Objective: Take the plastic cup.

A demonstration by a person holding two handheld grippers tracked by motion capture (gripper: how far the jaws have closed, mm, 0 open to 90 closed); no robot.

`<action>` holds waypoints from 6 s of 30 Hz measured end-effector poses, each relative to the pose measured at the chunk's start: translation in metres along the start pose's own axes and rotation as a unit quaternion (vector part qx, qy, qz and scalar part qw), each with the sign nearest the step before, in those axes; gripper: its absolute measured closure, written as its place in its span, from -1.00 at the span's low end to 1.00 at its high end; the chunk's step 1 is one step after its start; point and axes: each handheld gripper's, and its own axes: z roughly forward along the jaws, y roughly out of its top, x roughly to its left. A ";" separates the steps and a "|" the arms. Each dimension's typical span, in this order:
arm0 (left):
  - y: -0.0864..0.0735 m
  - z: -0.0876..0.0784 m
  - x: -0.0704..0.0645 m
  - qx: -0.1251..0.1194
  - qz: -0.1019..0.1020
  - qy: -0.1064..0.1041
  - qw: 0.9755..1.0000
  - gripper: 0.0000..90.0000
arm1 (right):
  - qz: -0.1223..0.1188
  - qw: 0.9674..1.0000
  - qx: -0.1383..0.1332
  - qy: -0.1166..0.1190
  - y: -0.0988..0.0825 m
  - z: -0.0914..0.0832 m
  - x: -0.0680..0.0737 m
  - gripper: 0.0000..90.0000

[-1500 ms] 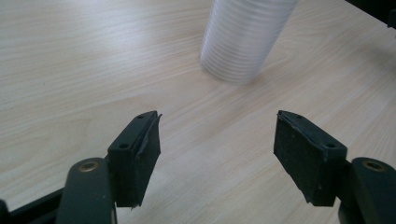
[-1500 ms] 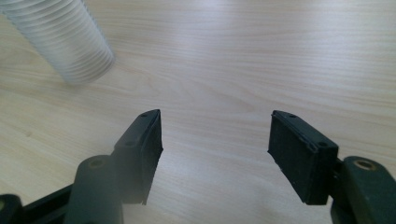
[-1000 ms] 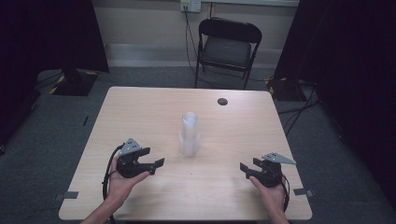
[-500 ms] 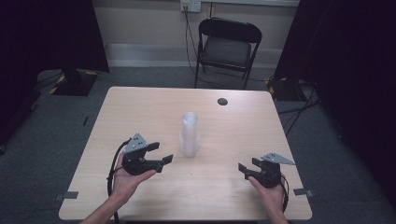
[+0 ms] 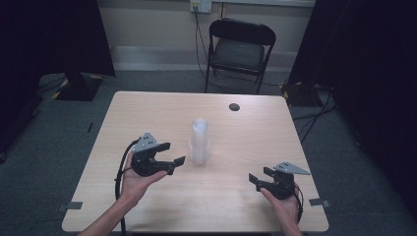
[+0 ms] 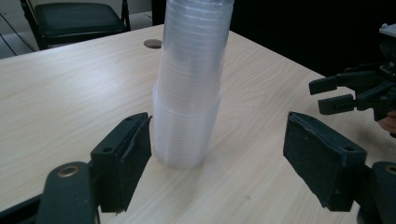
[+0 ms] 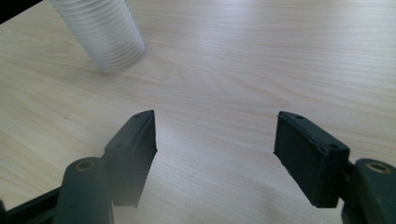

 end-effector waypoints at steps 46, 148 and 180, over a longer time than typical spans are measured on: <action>0.045 0.083 0.009 -0.027 0.013 0.026 0.999 -0.64 | -0.021 1.000 0.007 0.008 0.001 0.005 0.004 -0.44; 0.052 0.091 0.005 -0.069 0.031 0.023 0.997 -0.21 | 0.008 1.000 0.009 0.012 -0.006 0.003 0.001 -0.46; 0.073 0.060 -0.001 -0.148 0.031 0.013 0.988 -0.19 | 0.007 1.000 0.014 0.013 -0.006 0.006 0.000 -0.46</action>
